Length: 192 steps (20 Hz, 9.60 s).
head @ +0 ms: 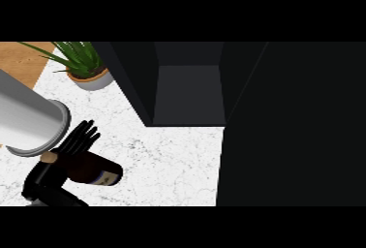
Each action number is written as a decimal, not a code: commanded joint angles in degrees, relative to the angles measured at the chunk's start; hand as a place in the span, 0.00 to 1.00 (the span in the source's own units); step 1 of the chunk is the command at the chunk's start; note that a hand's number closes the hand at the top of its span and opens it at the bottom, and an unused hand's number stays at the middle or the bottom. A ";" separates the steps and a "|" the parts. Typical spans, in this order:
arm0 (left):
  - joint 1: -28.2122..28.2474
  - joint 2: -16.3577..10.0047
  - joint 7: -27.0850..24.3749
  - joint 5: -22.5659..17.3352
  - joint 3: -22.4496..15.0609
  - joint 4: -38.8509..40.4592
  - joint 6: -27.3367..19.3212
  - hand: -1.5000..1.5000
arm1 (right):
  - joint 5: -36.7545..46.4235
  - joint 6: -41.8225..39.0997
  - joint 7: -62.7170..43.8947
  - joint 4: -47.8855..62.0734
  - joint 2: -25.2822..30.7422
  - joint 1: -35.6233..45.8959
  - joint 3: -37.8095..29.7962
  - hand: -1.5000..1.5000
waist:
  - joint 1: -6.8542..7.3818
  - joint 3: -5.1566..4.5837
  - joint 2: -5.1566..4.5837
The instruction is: Pick up the wine, place it into the cabinet and close the cabinet
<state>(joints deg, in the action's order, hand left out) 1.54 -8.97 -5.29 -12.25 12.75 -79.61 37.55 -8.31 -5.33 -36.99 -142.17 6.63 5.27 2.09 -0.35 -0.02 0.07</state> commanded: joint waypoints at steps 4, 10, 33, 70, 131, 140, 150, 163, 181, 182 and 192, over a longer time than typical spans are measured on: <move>-0.82 -0.30 -6.79 3.74 -0.26 7.06 0.75 0.00 | -4.45 -0.98 -0.64 -8.56 -1.30 -5.96 0.53 0.00 | -0.08 0.01 0.00; -1.04 0.69 -5.63 4.31 -1.62 7.83 -0.35 0.00 | -0.92 -1.53 2.10 -6.66 -2.53 -6.26 3.24 0.00 | 0.10 0.02 0.00; -5.37 0.49 -11.69 6.41 -6.17 14.83 5.22 1.00 | -6.49 -2.31 -3.13 -8.38 -0.31 -3.87 -2.77 0.00 | 0.07 0.05 0.09; 1.84 8.96 -0.65 5.58 -17.74 -27.66 -34.21 1.00 | -2.42 -3.25 -0.39 -5.41 -4.07 -5.96 1.82 0.00 | 0.09 0.05 0.09; -31.85 8.96 -18.40 -6.17 -41.01 14.47 -76.06 1.00 | -6.40 -4.81 -0.53 -3.21 -1.95 -2.10 -4.73 0.00 | -0.48 0.00 -0.17; -35.08 6.98 -16.15 -6.80 -32.88 14.79 -72.49 1.00 | -6.30 -3.21 -3.70 -4.98 -2.91 -1.02 -3.22 0.00 | -0.10 0.00 -0.02; -40.24 8.96 -19.19 -11.29 -32.05 24.88 -70.32 1.00 | -4.66 -4.74 1.35 -2.80 -4.13 -3.74 -1.28 0.00 | -0.41 0.02 -0.11; -50.75 8.96 -26.37 -12.67 -23.54 44.90 -65.69 1.00 | -5.39 -4.53 -1.39 -3.90 -3.14 -3.47 -1.32 0.00 | -0.99 0.01 -0.28; -64.88 8.39 -31.67 -14.45 -14.42 62.35 -65.85 1.00 | -3.87 -5.04 2.05 -0.03 -5.09 -2.03 -0.25 0.00 | -1.76 0.01 -0.66; -63.98 7.13 -33.22 -15.00 -13.41 63.53 -64.12 1.00 | -5.83 -5.70 1.50 -2.43 -4.51 -3.88 -1.20 0.00 | -2.42 0.01 -0.81; -62.99 8.79 -38.29 -17.99 -9.22 66.47 -60.57 1.00 | -3.48 -6.43 5.07 2.65 -5.41 -2.64 -0.03 0.00 | -1.87 0.00 -0.87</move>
<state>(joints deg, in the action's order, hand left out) -63.44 0.06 -41.44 -28.99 0.96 -14.68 -24.25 -9.69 -11.49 -32.65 -138.57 1.50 3.22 2.47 -3.17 0.23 -0.56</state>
